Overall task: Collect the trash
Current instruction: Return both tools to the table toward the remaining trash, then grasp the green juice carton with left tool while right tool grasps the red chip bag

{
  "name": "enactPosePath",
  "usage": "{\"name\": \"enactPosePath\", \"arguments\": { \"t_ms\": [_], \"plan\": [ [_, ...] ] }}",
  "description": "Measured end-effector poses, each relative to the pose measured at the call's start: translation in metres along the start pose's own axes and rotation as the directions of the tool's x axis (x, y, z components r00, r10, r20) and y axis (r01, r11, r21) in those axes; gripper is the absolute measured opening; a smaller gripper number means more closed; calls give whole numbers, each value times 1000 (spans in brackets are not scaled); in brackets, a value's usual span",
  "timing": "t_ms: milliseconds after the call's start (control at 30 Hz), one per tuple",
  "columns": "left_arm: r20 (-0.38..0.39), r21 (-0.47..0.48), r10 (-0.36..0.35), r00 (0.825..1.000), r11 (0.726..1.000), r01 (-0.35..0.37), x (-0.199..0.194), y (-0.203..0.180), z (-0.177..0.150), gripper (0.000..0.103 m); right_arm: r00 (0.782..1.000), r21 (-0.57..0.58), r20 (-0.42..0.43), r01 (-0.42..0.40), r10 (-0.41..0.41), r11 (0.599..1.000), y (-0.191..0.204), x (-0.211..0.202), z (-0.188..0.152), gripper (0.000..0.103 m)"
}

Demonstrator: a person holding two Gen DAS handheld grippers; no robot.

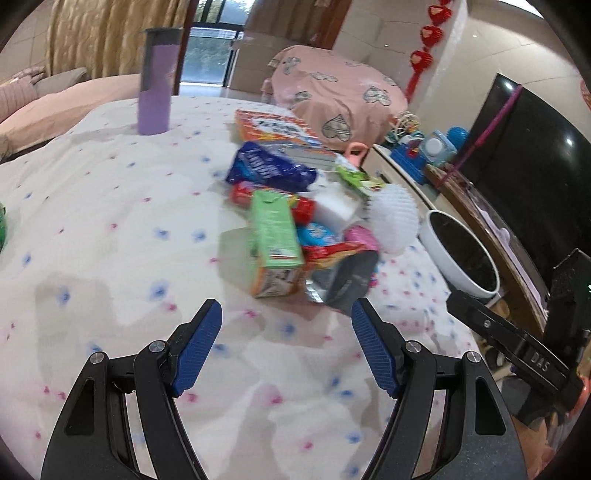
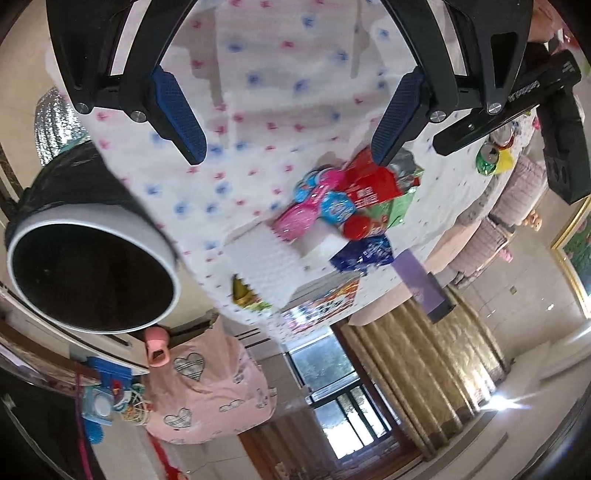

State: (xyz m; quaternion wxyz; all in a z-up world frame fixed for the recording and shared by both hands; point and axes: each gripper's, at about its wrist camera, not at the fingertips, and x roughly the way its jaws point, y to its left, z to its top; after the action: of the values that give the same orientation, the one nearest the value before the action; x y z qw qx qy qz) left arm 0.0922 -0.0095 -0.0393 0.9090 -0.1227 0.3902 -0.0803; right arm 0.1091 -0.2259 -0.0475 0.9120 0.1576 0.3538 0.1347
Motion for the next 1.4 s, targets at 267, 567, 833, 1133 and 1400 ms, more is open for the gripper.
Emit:
{"name": "enactPosePath", "arguments": {
  "t_ms": [267, 567, 833, 1133, 1400],
  "plan": [
    [-31, -12, 57, 998, 998, -58, 13, 22, 1, 74, 999, -38, -33, -31, 30, 999, 19, 17, -3, 85],
    [-51, -23, 54, 997, 998, -55, 16, 33, 3, 74, 991, -83, -90, -111, 103, 990, 47, 40, -1, 52],
    [-66, 3, 39, 997, 999, -39, 30, 19, 12, 74, 984, -84, -142, -121, 108, 989, 53, 74, 5, 7],
    [-49, 39, 90, 995, 995, -88, 60, -4, 27, 55, 994, -43, -77, -81, 77, 996, 18, 43, 10, 1],
    [-61, 47, 62, 996, 997, -59, 55, -11, 25, 30, 999, 9, -15, -45, 45, 999, -13, 8, 15, 1]
  ]
}}
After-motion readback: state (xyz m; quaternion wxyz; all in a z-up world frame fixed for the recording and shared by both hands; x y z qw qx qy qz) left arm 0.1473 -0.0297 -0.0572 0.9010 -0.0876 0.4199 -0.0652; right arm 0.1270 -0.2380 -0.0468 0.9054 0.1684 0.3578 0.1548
